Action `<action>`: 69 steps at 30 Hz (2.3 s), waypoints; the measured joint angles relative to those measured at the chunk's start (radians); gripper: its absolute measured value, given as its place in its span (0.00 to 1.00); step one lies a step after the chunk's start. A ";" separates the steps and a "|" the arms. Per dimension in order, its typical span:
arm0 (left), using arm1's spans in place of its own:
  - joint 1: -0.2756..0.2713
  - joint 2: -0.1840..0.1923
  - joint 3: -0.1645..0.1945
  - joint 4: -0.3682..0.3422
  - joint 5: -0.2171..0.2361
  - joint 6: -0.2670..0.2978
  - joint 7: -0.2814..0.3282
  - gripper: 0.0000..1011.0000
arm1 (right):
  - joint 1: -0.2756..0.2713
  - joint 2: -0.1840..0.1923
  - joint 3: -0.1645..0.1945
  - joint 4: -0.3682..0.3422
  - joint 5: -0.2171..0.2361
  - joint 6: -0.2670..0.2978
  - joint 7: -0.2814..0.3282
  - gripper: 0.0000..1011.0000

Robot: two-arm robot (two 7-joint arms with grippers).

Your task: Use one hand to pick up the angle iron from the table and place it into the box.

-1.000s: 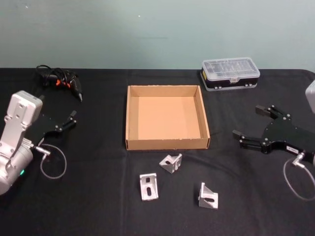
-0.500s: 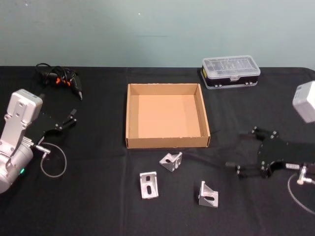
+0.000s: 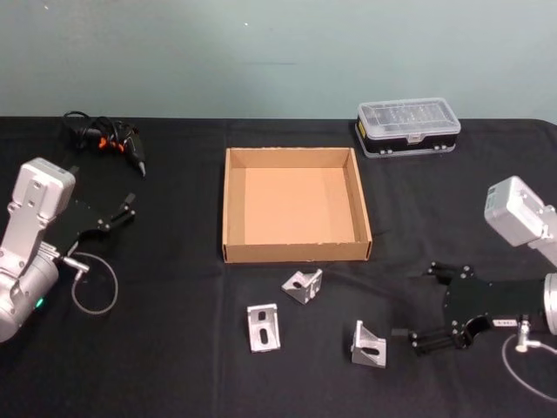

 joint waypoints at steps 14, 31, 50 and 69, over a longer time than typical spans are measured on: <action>0.000 0.000 0.000 0.000 0.000 0.000 0.000 0.99 | 0.066 -0.040 -0.100 0.048 -0.034 0.012 0.044 0.99; 0.000 0.000 0.000 0.000 0.000 0.000 0.000 0.99 | 0.119 -0.085 -0.169 0.100 -0.058 0.019 0.060 0.99; 0.000 0.000 0.000 0.000 0.000 0.000 0.000 0.99 | 0.169 -0.147 -0.220 0.184 -0.072 -0.003 0.072 0.99; 0.000 0.000 0.000 0.000 0.000 0.000 0.000 0.99 | 0.182 -0.177 -0.235 0.218 -0.074 -0.023 0.065 0.99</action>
